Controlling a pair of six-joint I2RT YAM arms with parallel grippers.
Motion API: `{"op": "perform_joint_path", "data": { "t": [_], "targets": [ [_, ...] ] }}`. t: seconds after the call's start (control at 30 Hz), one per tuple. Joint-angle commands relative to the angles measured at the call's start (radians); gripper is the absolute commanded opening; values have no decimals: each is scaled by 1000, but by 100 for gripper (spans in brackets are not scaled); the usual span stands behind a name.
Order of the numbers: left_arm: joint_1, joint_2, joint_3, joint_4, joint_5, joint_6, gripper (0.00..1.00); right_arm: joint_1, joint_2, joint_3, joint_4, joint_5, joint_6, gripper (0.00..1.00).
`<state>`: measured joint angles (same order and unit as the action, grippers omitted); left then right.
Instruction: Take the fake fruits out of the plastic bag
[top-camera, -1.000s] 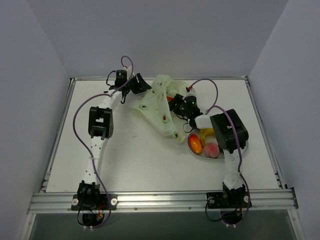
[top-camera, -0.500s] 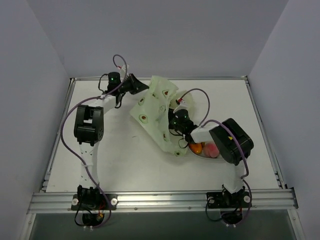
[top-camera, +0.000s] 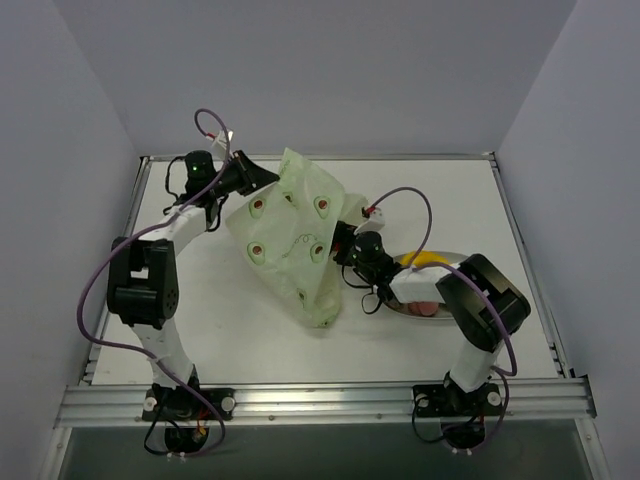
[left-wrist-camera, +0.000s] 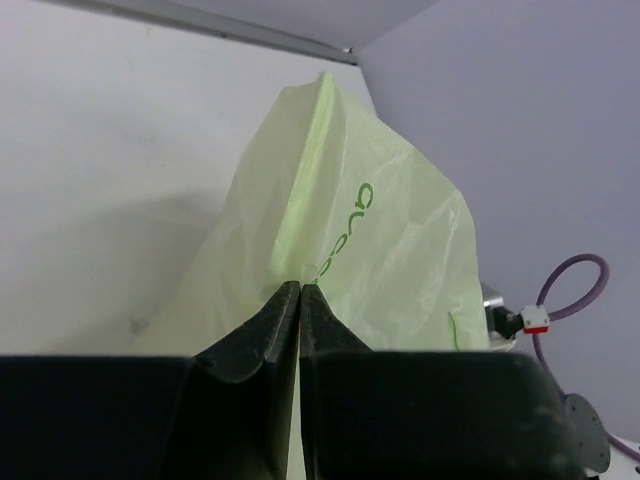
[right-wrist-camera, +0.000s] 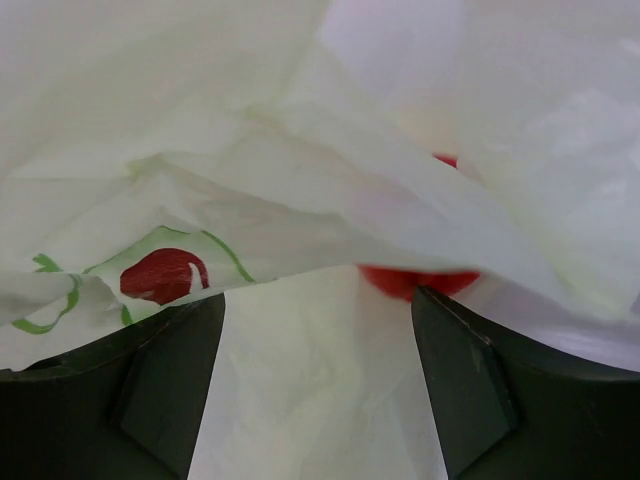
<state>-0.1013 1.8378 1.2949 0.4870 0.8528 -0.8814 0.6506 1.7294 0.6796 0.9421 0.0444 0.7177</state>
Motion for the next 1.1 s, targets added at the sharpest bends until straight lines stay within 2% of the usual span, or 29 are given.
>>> {"op": "perform_joint_path", "data": {
  "t": [0.0, 0.13, 0.27, 0.37, 0.4, 0.47, 0.63, 0.73, 0.97, 1.07],
  "targets": [
    [-5, 9, 35, -114, -11, 97, 2, -29, 6, 60, -41, 77, -18, 71],
    [9, 104, 56, -162, -44, 130, 2, -31, -4, 98, -146, 92, -75, 72],
    [14, 136, 53, -39, -60, 46, 2, -31, -17, 146, -270, 163, -118, 74],
    [9, 135, 61, -11, -73, 27, 2, -32, 1, 187, -253, 198, -161, 67],
    [9, 133, 67, -21, -80, 28, 2, -34, 18, 214, -268, 219, -175, 62],
    [9, 138, 89, -63, -86, 51, 2, -46, 70, 279, -344, 247, -216, 60],
    [3, 155, 92, -105, -101, 85, 2, -51, 146, 411, -456, 295, -259, 77],
    [3, 163, 90, -105, -104, 85, 2, -42, 202, 420, -459, 236, -256, 77],
    [3, 192, 133, -160, -120, 117, 2, -31, 173, 330, -391, 192, -250, 74],
    [3, 212, 158, -188, -129, 134, 2, -39, 193, 334, -393, 152, -261, 82]
  ]
}}
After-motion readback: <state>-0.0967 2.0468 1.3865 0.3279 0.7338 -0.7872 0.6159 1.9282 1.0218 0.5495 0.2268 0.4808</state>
